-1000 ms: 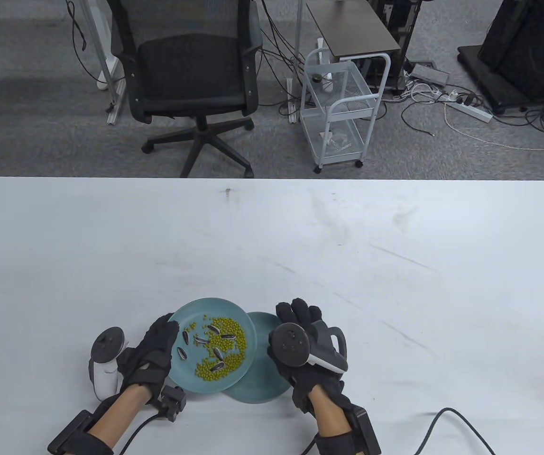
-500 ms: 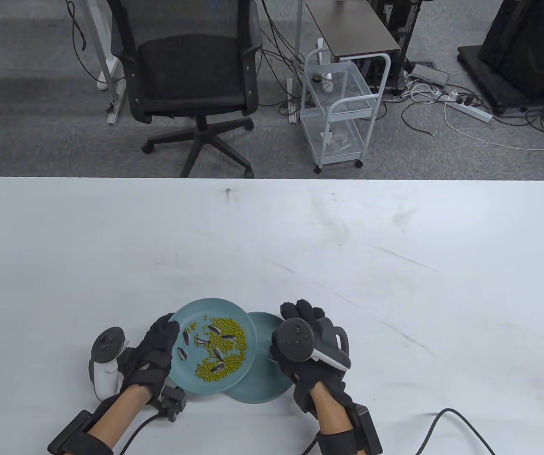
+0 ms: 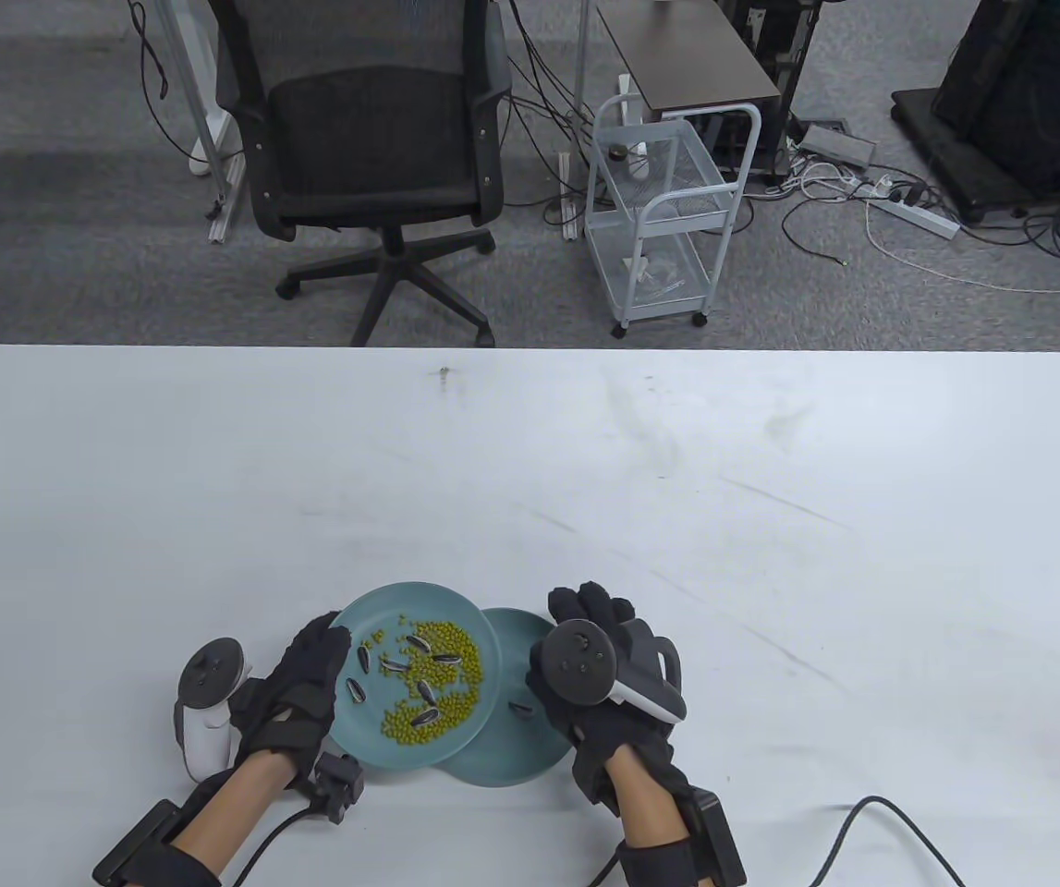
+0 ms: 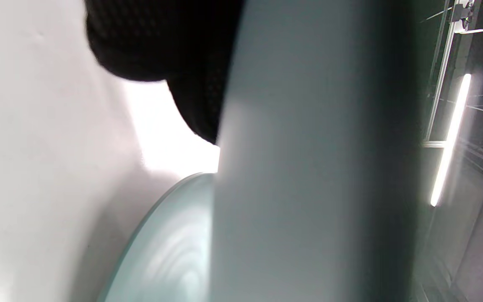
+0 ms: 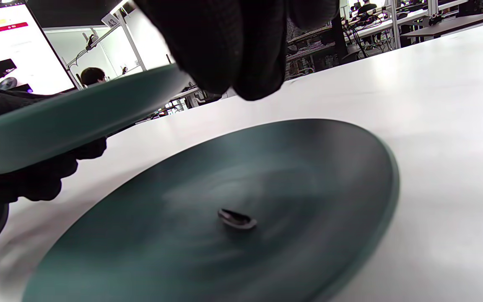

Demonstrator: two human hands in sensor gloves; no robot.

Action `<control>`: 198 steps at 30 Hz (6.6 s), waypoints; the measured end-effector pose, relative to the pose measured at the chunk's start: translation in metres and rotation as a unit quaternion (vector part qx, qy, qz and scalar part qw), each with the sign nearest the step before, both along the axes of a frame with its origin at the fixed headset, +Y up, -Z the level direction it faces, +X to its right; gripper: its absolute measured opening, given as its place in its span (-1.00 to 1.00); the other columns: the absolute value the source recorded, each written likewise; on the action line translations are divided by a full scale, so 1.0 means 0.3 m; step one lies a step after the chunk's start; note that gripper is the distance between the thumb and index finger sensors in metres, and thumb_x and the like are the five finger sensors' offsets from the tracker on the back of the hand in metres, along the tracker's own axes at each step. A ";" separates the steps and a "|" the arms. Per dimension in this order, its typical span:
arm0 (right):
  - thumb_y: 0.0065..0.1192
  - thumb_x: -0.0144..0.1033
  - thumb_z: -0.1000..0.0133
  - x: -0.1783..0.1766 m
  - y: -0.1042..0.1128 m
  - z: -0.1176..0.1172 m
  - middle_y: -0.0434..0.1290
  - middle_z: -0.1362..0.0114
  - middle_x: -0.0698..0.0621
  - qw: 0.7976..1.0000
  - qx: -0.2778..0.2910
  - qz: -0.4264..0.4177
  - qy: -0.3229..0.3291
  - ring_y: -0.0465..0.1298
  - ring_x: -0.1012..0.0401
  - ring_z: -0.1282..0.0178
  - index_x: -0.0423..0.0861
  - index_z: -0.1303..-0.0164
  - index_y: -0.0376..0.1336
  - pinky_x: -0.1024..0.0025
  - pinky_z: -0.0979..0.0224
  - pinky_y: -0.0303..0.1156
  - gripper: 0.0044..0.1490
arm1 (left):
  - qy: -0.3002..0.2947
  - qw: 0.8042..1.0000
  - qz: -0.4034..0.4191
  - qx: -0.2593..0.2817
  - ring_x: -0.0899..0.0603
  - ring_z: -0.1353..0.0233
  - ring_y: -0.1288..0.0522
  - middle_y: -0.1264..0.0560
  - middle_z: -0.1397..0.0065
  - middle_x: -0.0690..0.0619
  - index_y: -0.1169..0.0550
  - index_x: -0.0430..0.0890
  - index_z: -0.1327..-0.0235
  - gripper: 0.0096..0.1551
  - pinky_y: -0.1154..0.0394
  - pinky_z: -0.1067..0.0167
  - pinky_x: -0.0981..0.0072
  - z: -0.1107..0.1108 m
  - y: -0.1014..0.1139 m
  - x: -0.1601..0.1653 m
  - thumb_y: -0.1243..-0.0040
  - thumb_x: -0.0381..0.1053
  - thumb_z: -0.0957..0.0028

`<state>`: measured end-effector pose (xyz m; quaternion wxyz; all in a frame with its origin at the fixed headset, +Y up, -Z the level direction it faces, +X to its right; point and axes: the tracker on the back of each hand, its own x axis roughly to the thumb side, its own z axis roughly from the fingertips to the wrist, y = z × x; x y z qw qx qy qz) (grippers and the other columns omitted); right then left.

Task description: Pick sunflower seeds with hand pinch into plate

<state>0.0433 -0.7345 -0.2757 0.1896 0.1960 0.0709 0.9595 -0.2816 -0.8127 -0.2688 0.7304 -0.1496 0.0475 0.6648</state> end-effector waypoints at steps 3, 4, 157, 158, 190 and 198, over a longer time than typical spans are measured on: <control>0.45 -0.43 -0.18 0.003 0.009 0.006 -0.02 -0.65 -0.48 1.000 0.004 -0.003 -0.001 -0.17 -0.51 -0.58 -0.40 -0.13 0.45 -0.55 -0.43 -0.27 -0.57 | -0.002 1.000 0.001 -0.001 -0.01 0.16 -0.71 -0.58 -0.19 0.02 -0.23 0.04 -0.47 -0.49 -0.61 0.18 0.26 0.001 -0.001 0.003 0.07 0.15 -0.32; 0.45 -0.44 -0.18 0.002 0.016 0.011 -0.02 -0.65 -0.49 1.000 0.005 -0.004 0.002 -0.17 -0.52 -0.58 -0.41 -0.13 0.45 -0.55 -0.43 -0.27 -0.57 | -0.001 1.000 0.000 0.000 -0.01 0.16 -0.71 -0.58 -0.19 0.02 -0.23 0.04 -0.47 -0.49 -0.62 0.18 0.26 0.003 -0.001 0.004 0.07 0.15 -0.32; 0.54 -0.38 -0.13 -0.469 0.056 -0.019 0.10 -0.64 -0.44 0.992 0.021 0.099 0.079 -0.06 -0.51 -0.59 -0.39 -0.08 0.48 -0.56 -0.45 -0.18 -0.55 | -0.010 0.999 0.027 -0.023 -0.08 0.16 -0.71 -0.58 -0.18 -0.03 -0.24 0.02 -0.46 -0.50 -0.62 0.15 0.20 0.011 -0.032 0.033 0.02 0.12 -0.33; 0.54 -0.39 -0.13 -0.467 0.056 -0.017 0.11 -0.64 -0.45 0.992 0.024 0.100 0.079 -0.05 -0.51 -0.59 -0.40 -0.07 0.49 -0.56 -0.45 -0.17 -0.56 | -0.014 0.999 0.024 -0.023 -0.07 0.16 -0.71 -0.58 -0.18 -0.03 -0.24 0.03 -0.46 -0.50 -0.63 0.15 0.20 0.010 -0.032 0.036 0.03 0.12 -0.33; 0.51 -0.42 -0.14 -0.489 0.044 0.003 0.15 -0.63 -0.42 0.988 0.040 0.126 0.083 0.03 -0.48 -0.60 -0.43 -0.16 0.43 -0.54 -0.46 -0.11 -0.49 | -0.018 1.000 0.014 -0.013 -0.09 0.16 -0.70 -0.57 -0.18 -0.04 -0.24 0.02 -0.46 -0.49 -0.61 0.15 0.18 0.009 -0.037 0.037 0.02 0.12 -0.32; 0.44 -0.47 -0.17 -0.484 0.039 0.000 0.18 -0.62 -0.41 0.988 0.033 0.121 0.086 0.06 -0.47 -0.59 -0.44 -0.13 0.45 -0.53 -0.47 -0.09 -0.56 | -0.023 1.000 0.011 -0.014 -0.10 0.16 -0.70 -0.57 -0.19 -0.07 -0.24 0.01 -0.46 -0.49 -0.61 0.15 0.17 0.007 -0.039 0.040 0.03 0.11 -0.31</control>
